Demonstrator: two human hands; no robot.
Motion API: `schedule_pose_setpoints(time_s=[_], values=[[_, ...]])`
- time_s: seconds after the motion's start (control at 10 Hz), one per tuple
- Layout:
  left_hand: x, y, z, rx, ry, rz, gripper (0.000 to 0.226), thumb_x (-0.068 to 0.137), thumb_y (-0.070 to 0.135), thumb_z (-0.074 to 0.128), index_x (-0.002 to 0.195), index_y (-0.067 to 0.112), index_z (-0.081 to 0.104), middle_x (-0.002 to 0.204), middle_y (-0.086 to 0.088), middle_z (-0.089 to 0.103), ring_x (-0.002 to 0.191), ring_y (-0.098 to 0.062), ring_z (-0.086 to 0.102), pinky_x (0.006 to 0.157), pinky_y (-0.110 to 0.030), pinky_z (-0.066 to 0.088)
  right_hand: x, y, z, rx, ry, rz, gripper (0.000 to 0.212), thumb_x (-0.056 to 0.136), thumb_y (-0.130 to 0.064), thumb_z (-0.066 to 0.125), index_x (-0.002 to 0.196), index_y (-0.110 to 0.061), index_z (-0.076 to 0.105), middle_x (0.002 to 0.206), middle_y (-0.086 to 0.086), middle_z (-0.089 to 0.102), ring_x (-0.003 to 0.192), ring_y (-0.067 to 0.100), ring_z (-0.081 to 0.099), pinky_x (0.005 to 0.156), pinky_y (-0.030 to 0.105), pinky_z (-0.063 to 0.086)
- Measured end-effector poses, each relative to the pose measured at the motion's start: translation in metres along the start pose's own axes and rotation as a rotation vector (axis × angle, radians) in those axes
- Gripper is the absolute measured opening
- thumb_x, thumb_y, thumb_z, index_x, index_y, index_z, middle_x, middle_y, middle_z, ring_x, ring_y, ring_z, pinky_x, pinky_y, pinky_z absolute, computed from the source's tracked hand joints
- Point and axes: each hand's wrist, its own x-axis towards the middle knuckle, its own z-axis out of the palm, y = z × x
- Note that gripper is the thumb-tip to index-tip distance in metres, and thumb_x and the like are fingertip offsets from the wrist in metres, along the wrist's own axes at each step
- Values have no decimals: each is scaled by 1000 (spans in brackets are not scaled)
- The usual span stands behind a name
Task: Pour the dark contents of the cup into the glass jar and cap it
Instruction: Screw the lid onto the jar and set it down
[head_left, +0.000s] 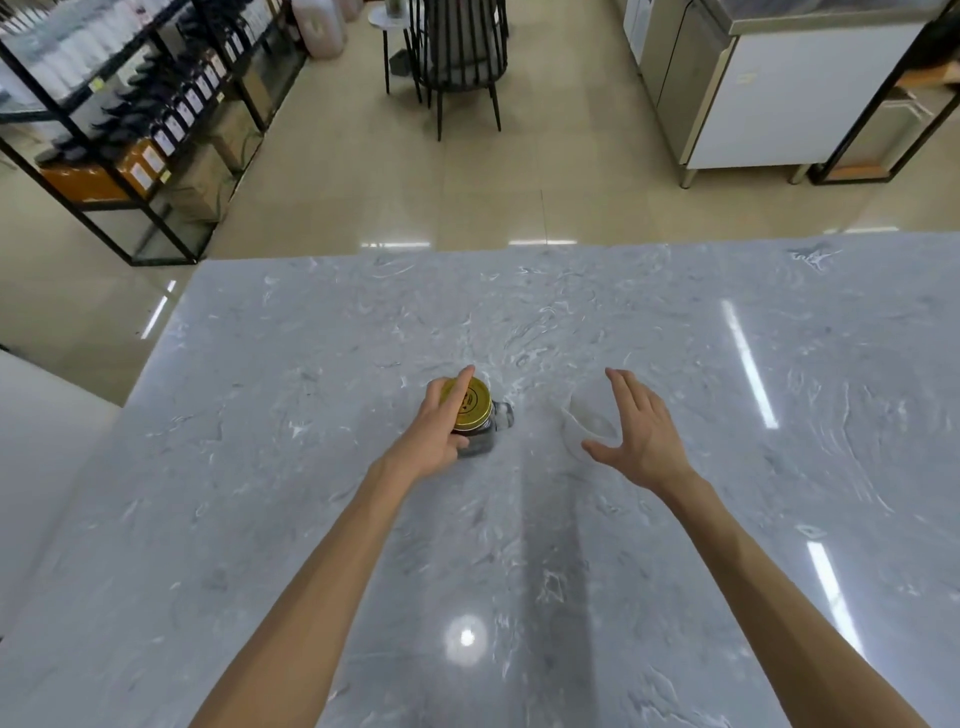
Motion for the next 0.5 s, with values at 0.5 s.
schedule_pose_setpoints(time_s=[0.5], values=[[-60,20,12,231,206,-27,101,99,52,60,159,44,-21,170,-1,-30,156,-31,-28,118,-71,-11,-55,-27,-23,4,113,13,91,89,-74,35,158,-27,-2,166,0,-4,152,25,-11,121,53,-5]])
